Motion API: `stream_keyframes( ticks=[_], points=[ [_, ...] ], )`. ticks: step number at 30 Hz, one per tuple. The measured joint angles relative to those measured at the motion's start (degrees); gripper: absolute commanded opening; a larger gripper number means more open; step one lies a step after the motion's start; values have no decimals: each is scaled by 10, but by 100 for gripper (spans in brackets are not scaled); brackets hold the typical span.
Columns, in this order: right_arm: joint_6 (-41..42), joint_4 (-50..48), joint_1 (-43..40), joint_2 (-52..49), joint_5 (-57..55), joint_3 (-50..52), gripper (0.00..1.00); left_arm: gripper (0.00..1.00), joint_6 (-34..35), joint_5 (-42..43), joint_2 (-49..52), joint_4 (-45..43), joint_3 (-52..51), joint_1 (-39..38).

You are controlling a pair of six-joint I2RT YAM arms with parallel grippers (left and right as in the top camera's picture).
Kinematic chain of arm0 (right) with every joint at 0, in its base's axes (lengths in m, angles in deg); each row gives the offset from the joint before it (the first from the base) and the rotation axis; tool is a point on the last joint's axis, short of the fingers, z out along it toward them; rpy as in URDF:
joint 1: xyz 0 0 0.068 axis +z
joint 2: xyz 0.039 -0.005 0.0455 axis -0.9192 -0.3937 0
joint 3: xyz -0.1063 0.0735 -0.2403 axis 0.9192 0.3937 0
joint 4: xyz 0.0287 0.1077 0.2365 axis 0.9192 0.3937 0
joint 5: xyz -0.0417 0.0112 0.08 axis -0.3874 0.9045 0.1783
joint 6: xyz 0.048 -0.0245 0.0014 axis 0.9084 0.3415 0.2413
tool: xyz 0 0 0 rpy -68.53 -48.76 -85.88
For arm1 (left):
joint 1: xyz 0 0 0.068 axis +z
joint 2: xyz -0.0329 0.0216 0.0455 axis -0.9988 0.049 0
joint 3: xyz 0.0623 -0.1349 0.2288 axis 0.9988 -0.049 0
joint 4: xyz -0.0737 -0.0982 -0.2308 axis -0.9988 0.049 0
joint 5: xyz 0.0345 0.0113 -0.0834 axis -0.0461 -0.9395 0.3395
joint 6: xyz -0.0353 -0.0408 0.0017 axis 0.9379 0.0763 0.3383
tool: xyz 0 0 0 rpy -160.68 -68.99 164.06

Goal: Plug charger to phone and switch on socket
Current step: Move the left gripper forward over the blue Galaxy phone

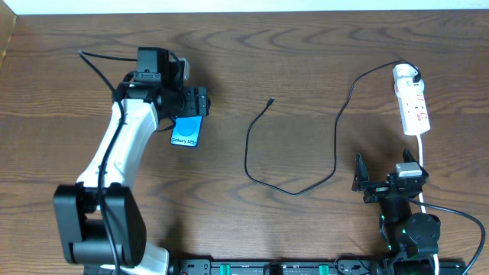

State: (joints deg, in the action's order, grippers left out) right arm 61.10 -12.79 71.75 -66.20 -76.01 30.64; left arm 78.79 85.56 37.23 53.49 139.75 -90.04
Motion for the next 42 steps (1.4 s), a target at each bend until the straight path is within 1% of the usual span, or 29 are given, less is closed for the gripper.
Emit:
stream_keyframes(
  ticks=[7,14,22,32,37,42],
  points=[
    [0,0,0,0,0,0,99,94,0,0,43,-5,0,0],
    [0,0,0,0,0,0,99,94,-2,0,57,-19,0,0],
    [0,0,0,0,0,0,99,94,-26,-24,90,-20,0,0],
    [0,0,0,0,0,0,99,94,-52,-35,127,-22,0,0],
    [0,0,0,0,0,0,99,93,-70,-38,140,-33,0,0],
    [0,0,0,0,0,0,99,94,-76,-60,144,-41,0,0]
  ],
)
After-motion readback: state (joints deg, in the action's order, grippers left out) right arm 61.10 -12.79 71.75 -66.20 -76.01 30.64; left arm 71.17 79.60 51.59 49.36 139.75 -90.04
